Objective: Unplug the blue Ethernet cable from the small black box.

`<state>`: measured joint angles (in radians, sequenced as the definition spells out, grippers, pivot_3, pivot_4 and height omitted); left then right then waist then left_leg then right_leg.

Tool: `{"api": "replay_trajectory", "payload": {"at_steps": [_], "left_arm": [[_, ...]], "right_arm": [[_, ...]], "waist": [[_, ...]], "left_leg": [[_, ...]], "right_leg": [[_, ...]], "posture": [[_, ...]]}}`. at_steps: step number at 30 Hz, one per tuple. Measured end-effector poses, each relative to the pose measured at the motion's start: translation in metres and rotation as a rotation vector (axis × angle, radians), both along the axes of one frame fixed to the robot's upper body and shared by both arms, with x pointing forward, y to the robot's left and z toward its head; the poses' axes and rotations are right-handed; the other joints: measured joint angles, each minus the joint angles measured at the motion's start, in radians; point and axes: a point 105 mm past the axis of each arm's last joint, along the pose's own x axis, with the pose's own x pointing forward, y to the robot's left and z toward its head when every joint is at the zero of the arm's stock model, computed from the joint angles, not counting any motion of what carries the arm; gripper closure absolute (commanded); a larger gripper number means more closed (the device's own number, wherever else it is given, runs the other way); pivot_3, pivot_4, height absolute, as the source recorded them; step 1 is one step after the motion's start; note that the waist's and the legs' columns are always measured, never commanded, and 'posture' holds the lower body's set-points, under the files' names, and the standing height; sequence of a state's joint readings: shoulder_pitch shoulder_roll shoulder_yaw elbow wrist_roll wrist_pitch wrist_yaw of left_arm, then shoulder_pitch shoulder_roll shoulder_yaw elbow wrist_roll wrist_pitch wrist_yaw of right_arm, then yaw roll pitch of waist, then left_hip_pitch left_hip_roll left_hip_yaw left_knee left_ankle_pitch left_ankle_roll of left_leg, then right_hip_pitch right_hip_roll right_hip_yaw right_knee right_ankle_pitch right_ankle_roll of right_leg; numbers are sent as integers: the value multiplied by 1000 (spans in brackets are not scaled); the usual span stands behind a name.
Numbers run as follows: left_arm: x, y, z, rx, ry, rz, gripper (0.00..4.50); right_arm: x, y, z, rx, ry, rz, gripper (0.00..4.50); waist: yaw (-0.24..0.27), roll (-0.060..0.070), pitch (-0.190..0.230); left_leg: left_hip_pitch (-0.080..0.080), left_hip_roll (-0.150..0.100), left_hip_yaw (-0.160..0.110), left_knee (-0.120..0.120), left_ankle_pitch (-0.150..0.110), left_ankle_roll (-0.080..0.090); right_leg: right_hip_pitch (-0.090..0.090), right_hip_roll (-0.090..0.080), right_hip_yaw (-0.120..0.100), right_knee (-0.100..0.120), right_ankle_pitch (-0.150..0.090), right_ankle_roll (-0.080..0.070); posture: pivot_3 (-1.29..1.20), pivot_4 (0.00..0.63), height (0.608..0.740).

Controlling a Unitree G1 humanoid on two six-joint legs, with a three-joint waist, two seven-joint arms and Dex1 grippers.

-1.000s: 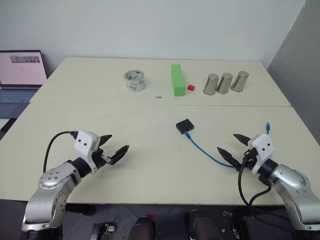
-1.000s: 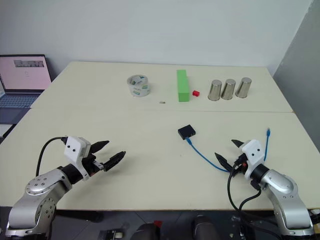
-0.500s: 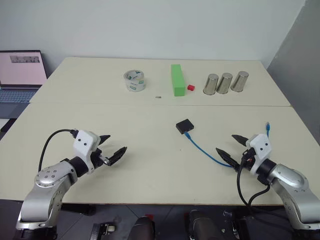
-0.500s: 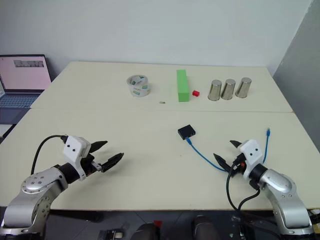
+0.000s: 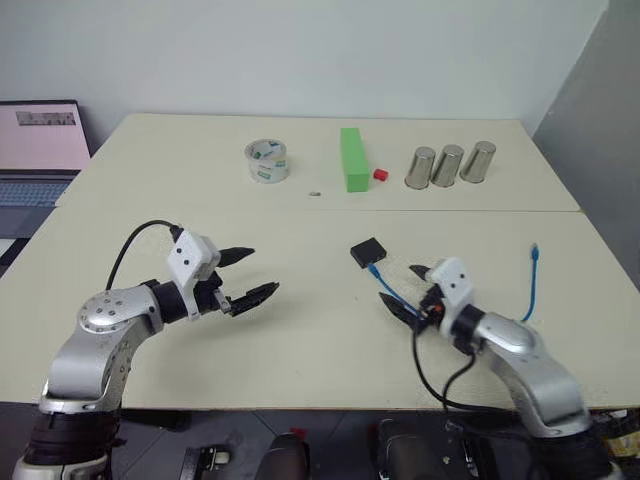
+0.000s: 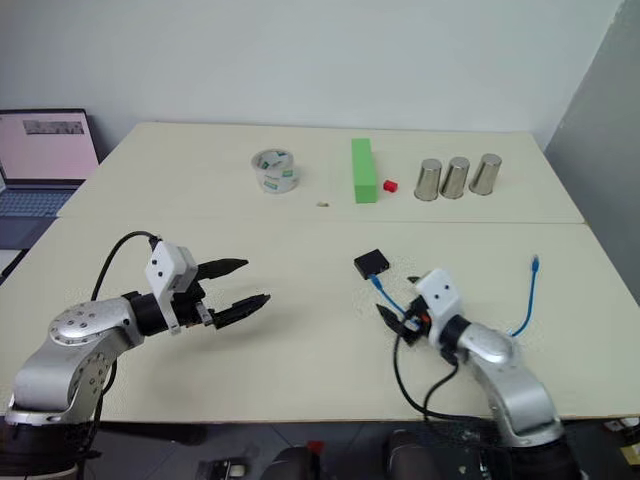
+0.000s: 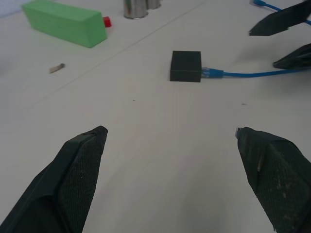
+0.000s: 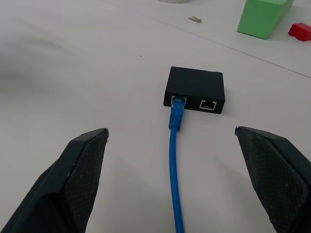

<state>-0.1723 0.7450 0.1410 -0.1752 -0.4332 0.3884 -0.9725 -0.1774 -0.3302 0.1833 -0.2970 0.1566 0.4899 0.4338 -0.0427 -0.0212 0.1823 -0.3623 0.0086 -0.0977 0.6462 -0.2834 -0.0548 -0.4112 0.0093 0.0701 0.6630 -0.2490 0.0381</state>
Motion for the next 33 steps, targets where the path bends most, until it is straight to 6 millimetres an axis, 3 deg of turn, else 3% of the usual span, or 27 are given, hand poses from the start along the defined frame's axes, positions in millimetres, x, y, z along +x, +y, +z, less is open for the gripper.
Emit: {"api": "replay_trajectory", "payload": {"at_steps": [5, 9, 20, 27, 33], "left_arm": [[0, -1, -7, 36, 29, -63, 0], [-1, -1, -10, 48, 40, -88, 0], [2, -2, -10, 57, 44, -116, 0], [10, -1, -9, 36, 39, -88, 0], [17, -3, -8, -15, 73, -61, 0]], "right_arm": [[16, 28, -22, -1, 59, -59, 69], [28, 32, -26, -5, 51, -125, 69], [35, 24, -25, 8, 51, -209, 2351], [36, 22, -24, -4, 52, -211, 4263], [36, 12, -23, -74, 18, -164, 4369]], "waist": [[-1, 0, 0], [0, 0, 0], [1, 0, 0], [1, 0, 0], [2, 0, 0]], "left_leg": [[-1, 0, -1, -1, 0, 0], [-1, 0, 0, 0, 0, 0], [-1, 0, -1, 0, 0, 0], [-1, 0, -1, 0, 0, 0], [-1, 0, -1, 0, 0, 0]], "right_leg": [[-1, 0, -1, 0, 0, -2], [-1, 0, 0, 0, 0, -2], [-1, 0, -1, 1, 0, -2], [-1, 0, -1, 1, 0, -2], [-1, 0, -1, 1, 0, -2]], "posture": [[0, 150, 740], [0, 150, 740], [0, 150, 740], [0, 150, 740], [0, 150, 740]]}}
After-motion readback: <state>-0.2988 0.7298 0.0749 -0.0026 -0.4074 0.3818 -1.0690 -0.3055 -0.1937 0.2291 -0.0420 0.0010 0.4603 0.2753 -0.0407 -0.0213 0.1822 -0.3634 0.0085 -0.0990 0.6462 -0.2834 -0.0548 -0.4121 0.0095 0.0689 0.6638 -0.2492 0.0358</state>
